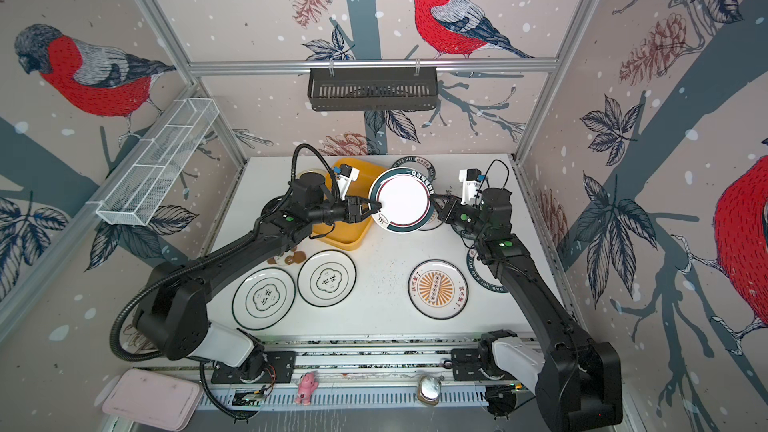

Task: Place the plates into the plastic bin on the countertop
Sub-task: 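Lift the plate upright with the right gripper toward the left gripper, then take the plate rim with the left gripper while the right gripper releases and withdraws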

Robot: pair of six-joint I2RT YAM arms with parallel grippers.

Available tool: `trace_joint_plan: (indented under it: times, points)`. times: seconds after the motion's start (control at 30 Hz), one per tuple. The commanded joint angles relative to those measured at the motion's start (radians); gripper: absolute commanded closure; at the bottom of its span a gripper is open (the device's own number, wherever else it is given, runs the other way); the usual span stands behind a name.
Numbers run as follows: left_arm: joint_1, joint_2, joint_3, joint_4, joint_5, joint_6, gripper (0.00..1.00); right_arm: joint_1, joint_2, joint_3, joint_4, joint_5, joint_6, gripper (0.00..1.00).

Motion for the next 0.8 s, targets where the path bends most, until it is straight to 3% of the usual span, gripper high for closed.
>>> trace_joint_plan:
  times: [0.0, 0.13, 0.3, 0.33, 0.4, 0.47, 0.57, 0.77]
  points:
    - [0.006, 0.010, 0.008, 0.088, 0.048, -0.053, 0.72, 0.000, -0.003, -0.003, 0.084, -0.012, 0.021, 1.00]
    - [0.009, 0.031, 0.007, 0.126, 0.059, -0.114, 0.88, 0.000, 0.015, -0.002, 0.103, -0.015, 0.021, 1.00]
    - [0.047, 0.042, -0.037, 0.271, 0.098, -0.236, 0.94, 0.000, 0.034, 0.002, 0.110, 0.012, 0.012, 0.97]
    - [0.061, 0.043, -0.045, 0.294, 0.098, -0.264, 0.96, 0.000, 0.038, 0.003, 0.116, 0.016, 0.009, 0.89]
    - [0.088, 0.048, -0.057, 0.312, 0.089, -0.307, 0.98, 0.000, 0.042, 0.004, 0.125, 0.026, 0.004, 0.53]
    - [0.117, 0.054, -0.040, 0.250, 0.046, -0.342, 1.00, -0.001, 0.047, 0.004, 0.137, 0.030, 0.001, 0.28]
    - [0.159, 0.060, 0.012, 0.136, -0.051, -0.340, 1.00, 0.000, 0.063, 0.001, 0.165, 0.032, 0.004, 0.03]
    - [0.283, 0.085, -0.021, 0.186, -0.100, -0.475, 1.00, 0.025, 0.046, -0.012, 0.138, 0.080, -0.015, 0.00]
